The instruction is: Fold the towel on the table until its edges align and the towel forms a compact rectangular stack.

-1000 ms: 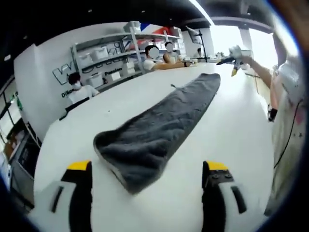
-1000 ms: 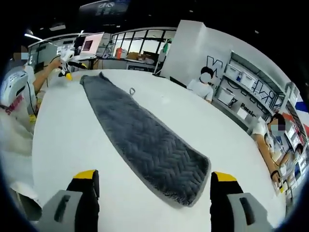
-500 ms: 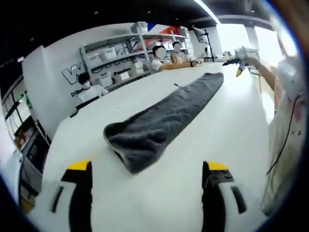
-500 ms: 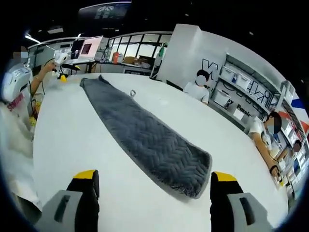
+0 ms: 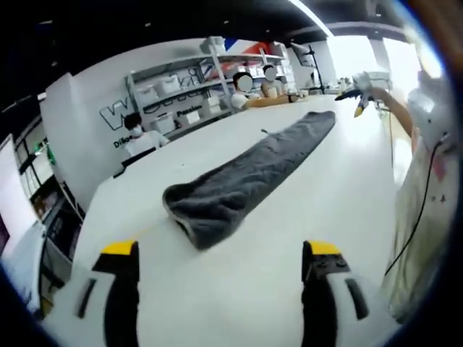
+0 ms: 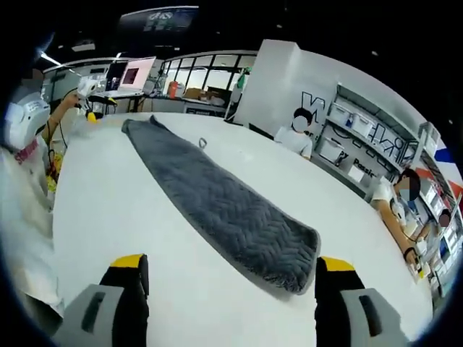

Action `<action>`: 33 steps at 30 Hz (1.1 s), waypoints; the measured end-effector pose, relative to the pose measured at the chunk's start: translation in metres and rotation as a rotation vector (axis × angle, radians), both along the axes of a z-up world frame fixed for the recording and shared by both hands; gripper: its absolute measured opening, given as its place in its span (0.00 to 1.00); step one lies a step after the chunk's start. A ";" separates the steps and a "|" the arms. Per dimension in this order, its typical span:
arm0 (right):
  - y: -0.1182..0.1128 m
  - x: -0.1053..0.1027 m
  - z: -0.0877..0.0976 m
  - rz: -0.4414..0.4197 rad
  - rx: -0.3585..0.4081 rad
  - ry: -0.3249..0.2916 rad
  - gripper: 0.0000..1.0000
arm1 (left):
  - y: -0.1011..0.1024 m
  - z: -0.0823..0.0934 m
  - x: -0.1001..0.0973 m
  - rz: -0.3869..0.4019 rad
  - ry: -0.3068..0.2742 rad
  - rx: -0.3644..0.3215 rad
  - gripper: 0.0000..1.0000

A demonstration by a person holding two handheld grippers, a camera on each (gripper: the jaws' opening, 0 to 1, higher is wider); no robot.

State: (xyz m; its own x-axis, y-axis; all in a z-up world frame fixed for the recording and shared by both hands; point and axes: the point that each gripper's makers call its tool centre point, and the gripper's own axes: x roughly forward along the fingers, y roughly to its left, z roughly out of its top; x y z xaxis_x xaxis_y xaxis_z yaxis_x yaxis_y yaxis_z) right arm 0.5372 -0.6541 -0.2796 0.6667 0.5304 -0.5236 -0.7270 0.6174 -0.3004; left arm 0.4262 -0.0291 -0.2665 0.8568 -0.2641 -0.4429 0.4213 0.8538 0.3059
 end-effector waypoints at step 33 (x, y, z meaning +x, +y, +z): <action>-0.004 0.002 -0.009 -0.106 0.086 0.096 1.00 | -0.008 -0.008 -0.017 -0.028 -0.011 -0.034 0.97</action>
